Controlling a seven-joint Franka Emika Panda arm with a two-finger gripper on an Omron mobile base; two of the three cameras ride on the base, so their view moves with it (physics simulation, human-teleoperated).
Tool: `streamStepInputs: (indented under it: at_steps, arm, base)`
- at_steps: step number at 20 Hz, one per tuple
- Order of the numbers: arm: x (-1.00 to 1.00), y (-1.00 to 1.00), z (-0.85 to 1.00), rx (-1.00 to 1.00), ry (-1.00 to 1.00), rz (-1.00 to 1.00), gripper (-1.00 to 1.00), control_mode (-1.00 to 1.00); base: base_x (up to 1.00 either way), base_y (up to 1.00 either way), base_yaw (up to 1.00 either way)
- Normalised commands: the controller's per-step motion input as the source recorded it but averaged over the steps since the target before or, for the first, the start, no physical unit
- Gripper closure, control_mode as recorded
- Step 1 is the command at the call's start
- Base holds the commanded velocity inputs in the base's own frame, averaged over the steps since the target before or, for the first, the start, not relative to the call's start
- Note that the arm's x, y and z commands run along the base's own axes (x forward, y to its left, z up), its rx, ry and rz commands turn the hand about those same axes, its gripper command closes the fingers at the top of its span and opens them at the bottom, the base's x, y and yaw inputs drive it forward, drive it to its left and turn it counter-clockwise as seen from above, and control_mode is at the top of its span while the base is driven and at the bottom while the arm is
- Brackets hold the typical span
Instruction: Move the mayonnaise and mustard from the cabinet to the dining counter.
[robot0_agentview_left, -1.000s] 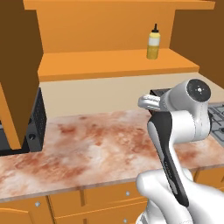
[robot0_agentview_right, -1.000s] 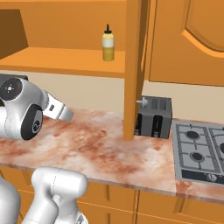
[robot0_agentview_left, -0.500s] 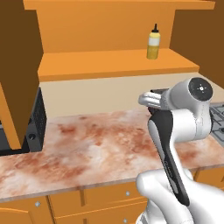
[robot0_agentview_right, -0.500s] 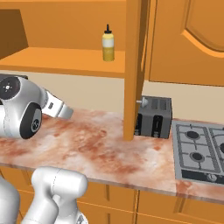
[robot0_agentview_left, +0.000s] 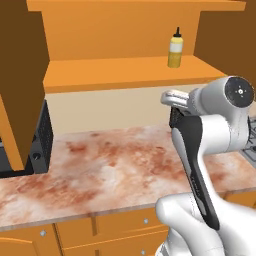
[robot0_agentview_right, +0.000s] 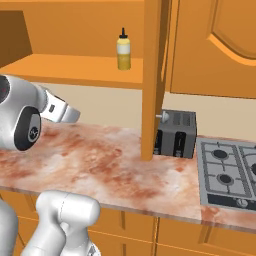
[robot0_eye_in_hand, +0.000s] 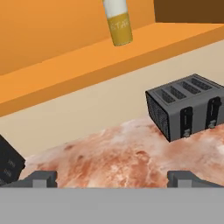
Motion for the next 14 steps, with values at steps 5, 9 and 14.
streamStepInputs:
  at_steps: [5, 9, 14]
  arm:
    - [0.0, 0.0, 0.41, -0.01, -0.1, -0.02, -1.0, -1.0]
    - [0.0, 0.0, 0.41, 0.0, -0.05, 0.0, -1.0, -1.0]
    - [0.0, -0.09, 0.16, -0.08, -0.06, 0.0, -1.0, -1.0]
  base:
    - [0.0, 0.0, 0.0]
    - [0.0, 0.0, 0.0]
    - [0.0, 0.0, 0.0]
